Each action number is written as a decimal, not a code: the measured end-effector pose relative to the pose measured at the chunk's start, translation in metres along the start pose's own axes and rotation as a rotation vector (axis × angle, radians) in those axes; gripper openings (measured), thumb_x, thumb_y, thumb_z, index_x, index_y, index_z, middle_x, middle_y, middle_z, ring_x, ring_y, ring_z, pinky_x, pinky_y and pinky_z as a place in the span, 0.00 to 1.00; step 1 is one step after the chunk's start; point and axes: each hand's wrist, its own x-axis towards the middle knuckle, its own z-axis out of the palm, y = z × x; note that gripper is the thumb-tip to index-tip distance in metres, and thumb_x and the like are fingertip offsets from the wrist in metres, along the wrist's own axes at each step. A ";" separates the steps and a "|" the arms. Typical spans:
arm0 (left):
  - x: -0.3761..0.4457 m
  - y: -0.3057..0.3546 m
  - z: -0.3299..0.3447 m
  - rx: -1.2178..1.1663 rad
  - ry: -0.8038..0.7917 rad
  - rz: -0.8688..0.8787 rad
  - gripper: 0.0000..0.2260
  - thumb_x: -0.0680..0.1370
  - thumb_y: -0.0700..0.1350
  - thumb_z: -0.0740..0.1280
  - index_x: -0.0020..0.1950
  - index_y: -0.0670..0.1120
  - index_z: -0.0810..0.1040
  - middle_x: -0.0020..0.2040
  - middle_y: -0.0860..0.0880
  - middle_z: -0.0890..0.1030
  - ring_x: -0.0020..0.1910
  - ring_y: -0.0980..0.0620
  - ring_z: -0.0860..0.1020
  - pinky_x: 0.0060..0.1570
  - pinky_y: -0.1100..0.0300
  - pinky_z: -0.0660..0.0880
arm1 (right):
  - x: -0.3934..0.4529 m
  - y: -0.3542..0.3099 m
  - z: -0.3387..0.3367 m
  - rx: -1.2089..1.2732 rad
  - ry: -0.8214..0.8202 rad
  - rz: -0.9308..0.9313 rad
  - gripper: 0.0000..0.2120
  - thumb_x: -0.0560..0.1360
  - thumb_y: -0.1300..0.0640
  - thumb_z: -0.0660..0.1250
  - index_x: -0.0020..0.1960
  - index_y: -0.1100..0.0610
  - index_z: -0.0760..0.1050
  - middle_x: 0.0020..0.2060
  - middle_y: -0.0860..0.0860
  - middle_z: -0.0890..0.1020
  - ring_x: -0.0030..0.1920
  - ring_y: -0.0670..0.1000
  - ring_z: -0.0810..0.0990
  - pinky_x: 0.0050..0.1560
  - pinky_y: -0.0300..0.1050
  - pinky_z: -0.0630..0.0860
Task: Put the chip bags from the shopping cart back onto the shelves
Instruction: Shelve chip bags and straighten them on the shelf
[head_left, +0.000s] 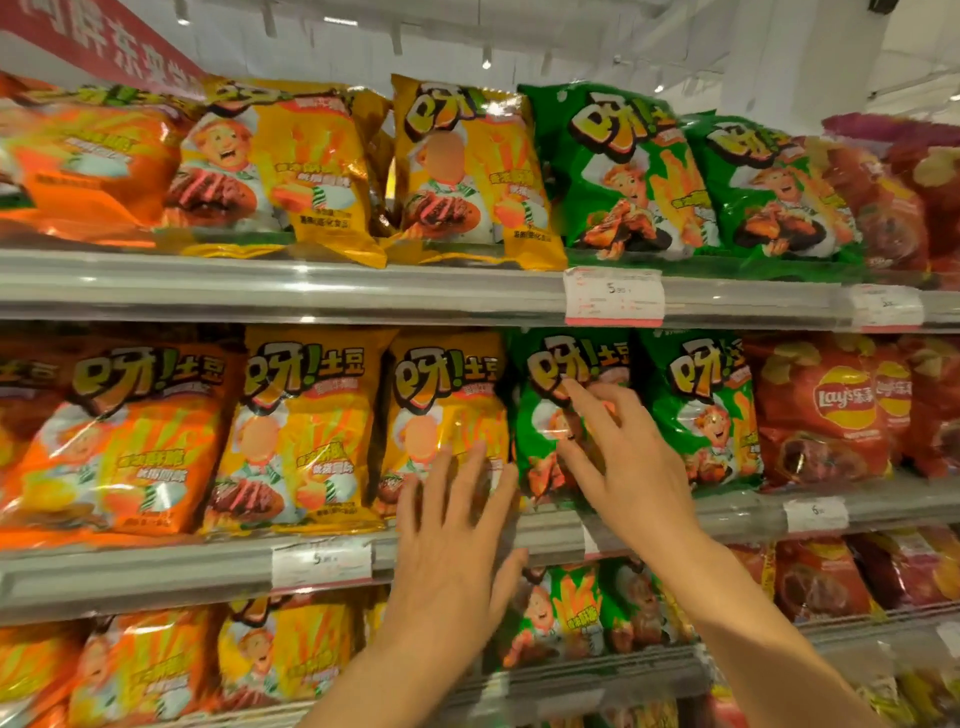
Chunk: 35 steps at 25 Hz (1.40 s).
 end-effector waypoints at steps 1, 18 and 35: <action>-0.012 -0.009 0.002 0.027 -0.035 -0.015 0.29 0.78 0.60 0.57 0.77 0.49 0.69 0.78 0.41 0.67 0.76 0.35 0.65 0.70 0.33 0.67 | 0.002 -0.011 0.003 0.051 -0.018 -0.055 0.28 0.81 0.49 0.66 0.79 0.47 0.64 0.71 0.52 0.70 0.65 0.54 0.75 0.44 0.49 0.80; -0.033 -0.052 -0.017 0.192 -0.226 0.095 0.32 0.76 0.72 0.53 0.70 0.55 0.78 0.69 0.54 0.79 0.67 0.52 0.78 0.61 0.48 0.78 | 0.035 -0.096 0.034 -0.074 -0.325 0.022 0.34 0.79 0.37 0.63 0.81 0.46 0.57 0.79 0.53 0.59 0.74 0.57 0.62 0.64 0.54 0.72; -0.126 -0.292 -0.086 0.104 -0.223 0.101 0.31 0.74 0.70 0.59 0.65 0.51 0.83 0.65 0.51 0.82 0.60 0.53 0.82 0.60 0.49 0.79 | -0.014 -0.334 0.098 0.289 -0.092 -0.159 0.17 0.80 0.44 0.63 0.62 0.51 0.81 0.62 0.46 0.79 0.63 0.52 0.76 0.63 0.50 0.72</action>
